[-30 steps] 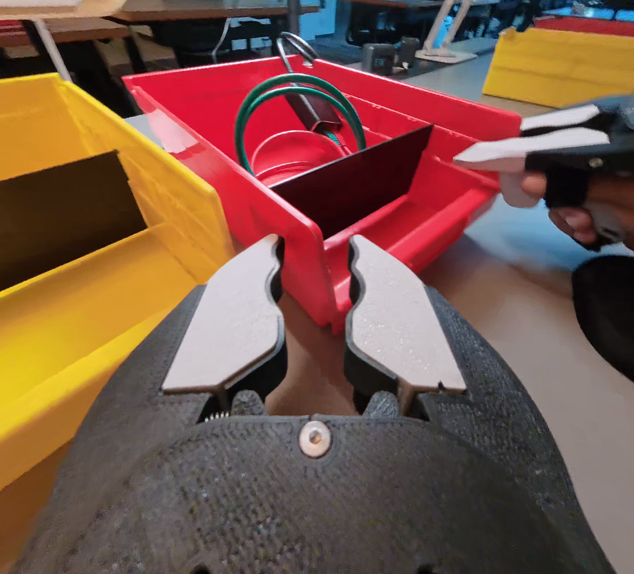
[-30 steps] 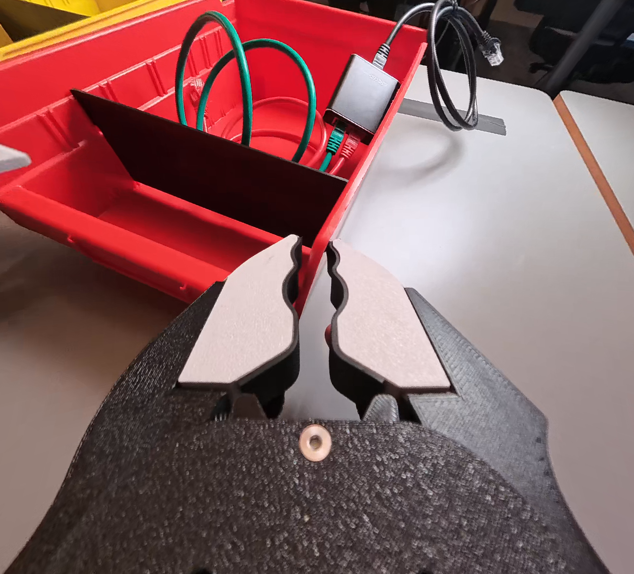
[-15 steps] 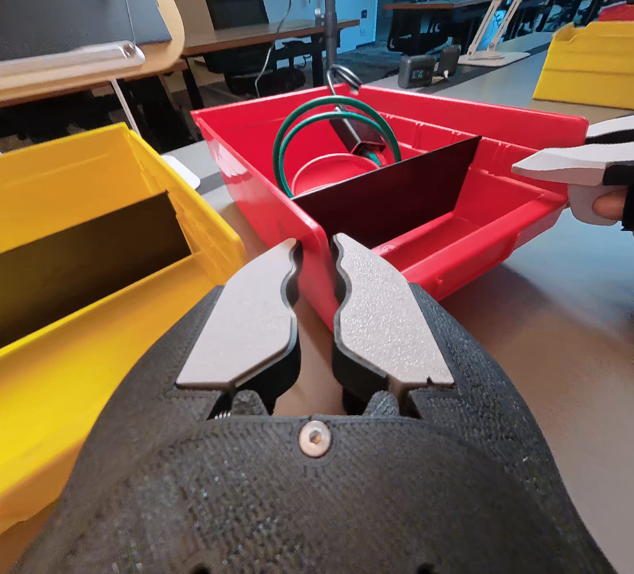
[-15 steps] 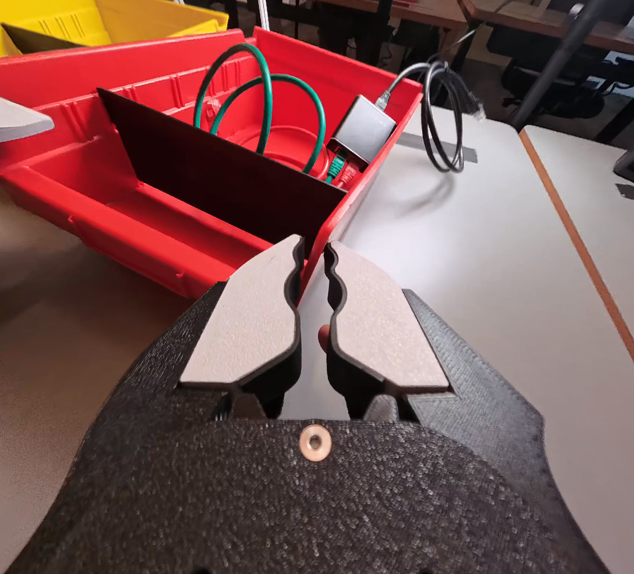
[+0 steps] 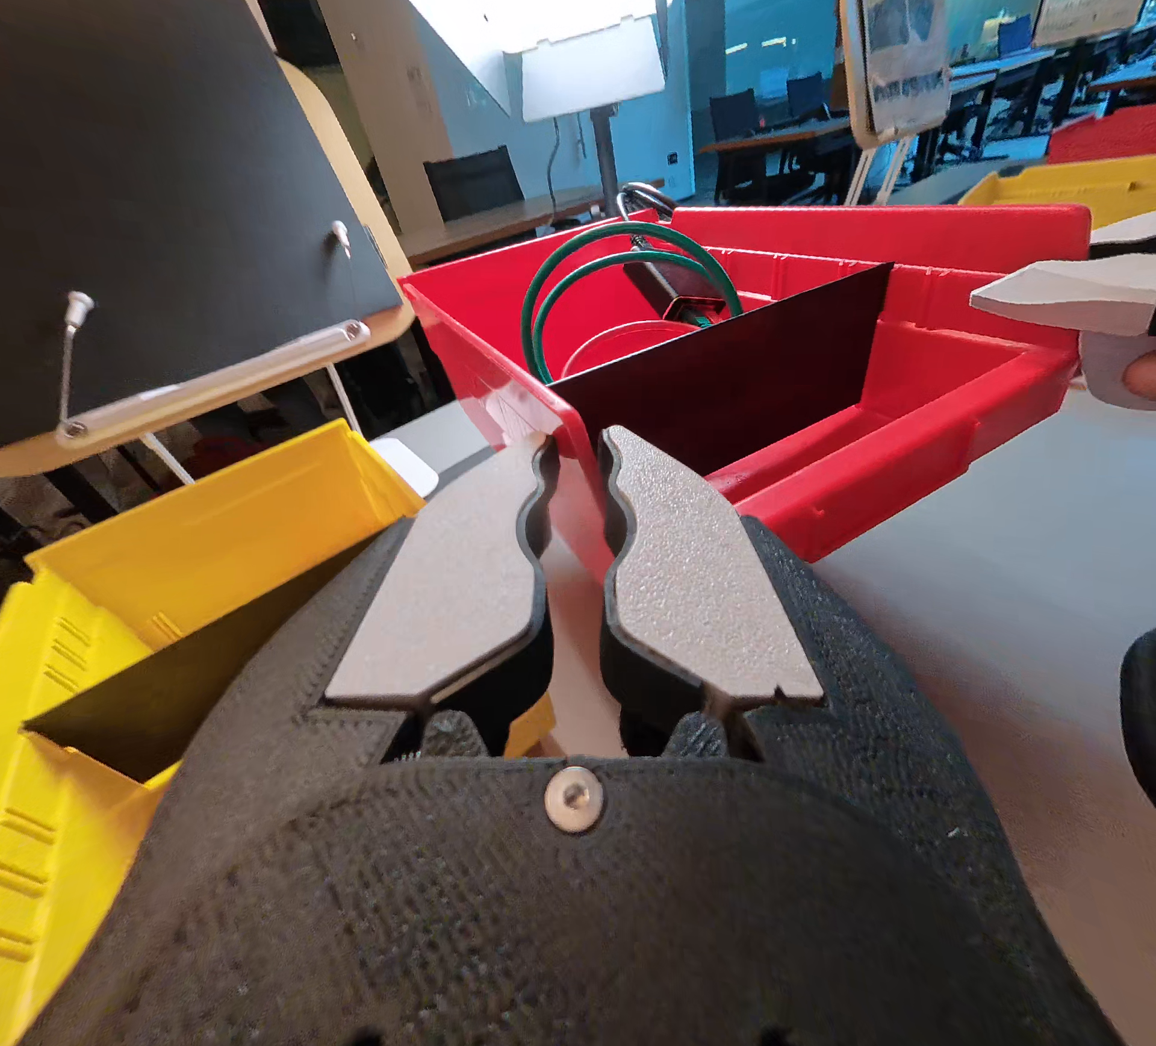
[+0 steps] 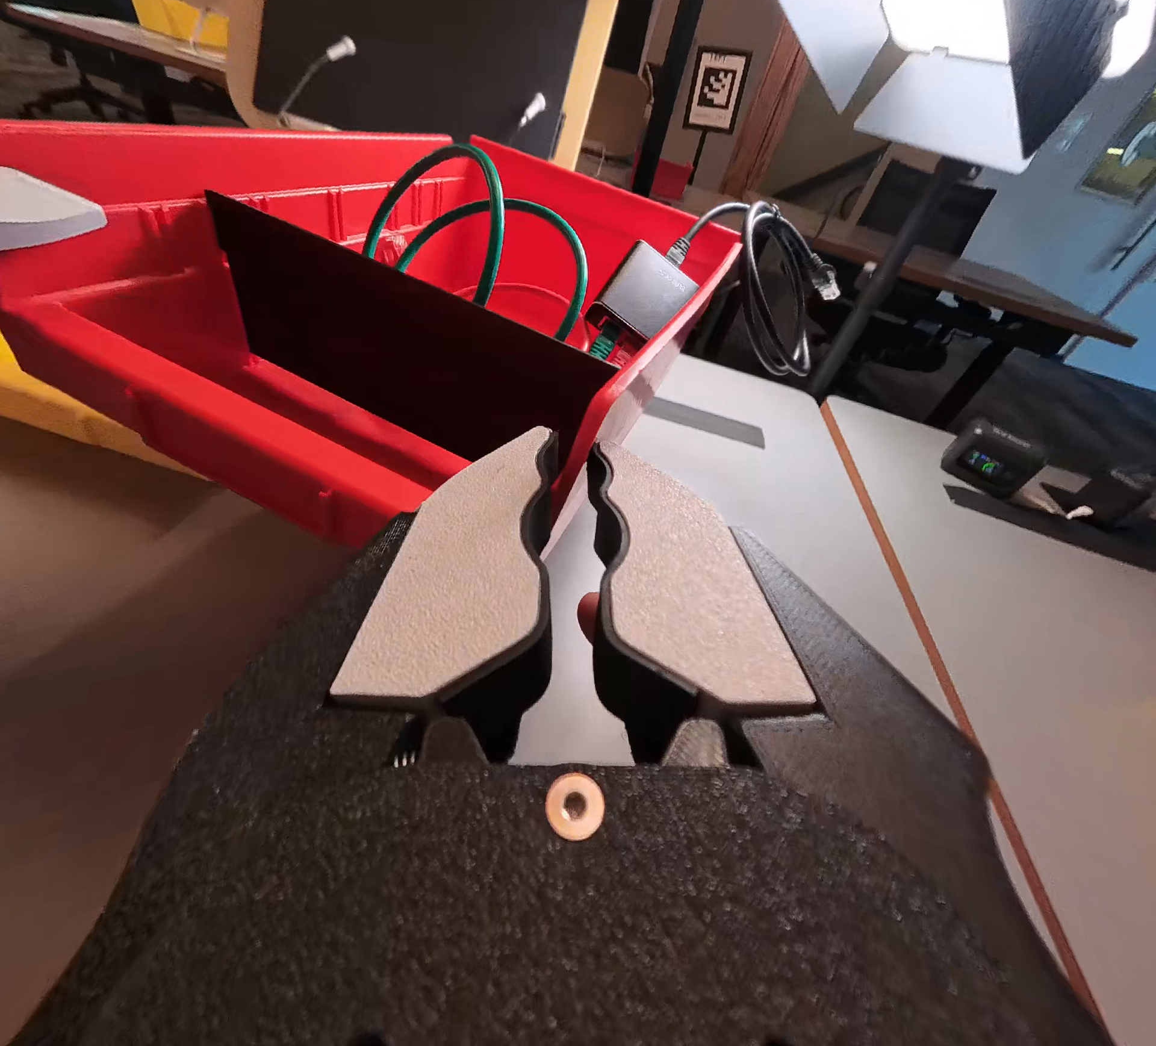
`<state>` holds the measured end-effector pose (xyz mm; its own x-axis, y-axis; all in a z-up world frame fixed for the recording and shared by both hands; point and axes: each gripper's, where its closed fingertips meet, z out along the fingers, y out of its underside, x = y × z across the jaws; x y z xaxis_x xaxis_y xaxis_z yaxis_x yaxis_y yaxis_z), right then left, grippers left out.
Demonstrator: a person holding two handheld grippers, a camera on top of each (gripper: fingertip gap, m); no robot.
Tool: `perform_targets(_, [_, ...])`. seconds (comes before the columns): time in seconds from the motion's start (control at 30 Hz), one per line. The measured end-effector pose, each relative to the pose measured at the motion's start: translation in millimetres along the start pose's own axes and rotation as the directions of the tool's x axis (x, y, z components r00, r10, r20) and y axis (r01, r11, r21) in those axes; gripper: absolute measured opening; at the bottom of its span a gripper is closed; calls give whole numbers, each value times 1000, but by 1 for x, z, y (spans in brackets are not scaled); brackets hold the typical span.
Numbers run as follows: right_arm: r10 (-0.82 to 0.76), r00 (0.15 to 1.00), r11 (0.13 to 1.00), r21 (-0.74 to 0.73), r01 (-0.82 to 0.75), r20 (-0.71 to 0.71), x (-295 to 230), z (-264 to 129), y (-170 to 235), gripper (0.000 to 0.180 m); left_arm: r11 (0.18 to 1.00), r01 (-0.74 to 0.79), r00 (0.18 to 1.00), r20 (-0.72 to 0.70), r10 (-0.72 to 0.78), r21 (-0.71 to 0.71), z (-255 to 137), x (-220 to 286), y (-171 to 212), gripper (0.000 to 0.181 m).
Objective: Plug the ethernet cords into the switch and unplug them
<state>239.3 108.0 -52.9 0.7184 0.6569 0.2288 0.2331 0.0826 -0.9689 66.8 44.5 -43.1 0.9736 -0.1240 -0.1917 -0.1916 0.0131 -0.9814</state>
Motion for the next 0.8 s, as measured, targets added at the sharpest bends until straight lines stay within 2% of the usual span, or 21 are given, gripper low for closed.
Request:
perform_targets(0.2, [-46,999,993,106,43,27,-19,3,-51,8,996,-19,997,70,14,84,-24,-28,-37,12])
perform_targets(0.4, [-77,992,979,196,56,100,-62,18,-97,8,992,-43,984,178,21,122,-64,-73,-60,11])
perform_targets(0.8, [-153,938,946,322,47,312,-194,51,-164,10,987,-86,908,419,21,136,-178,-171,-65,11])
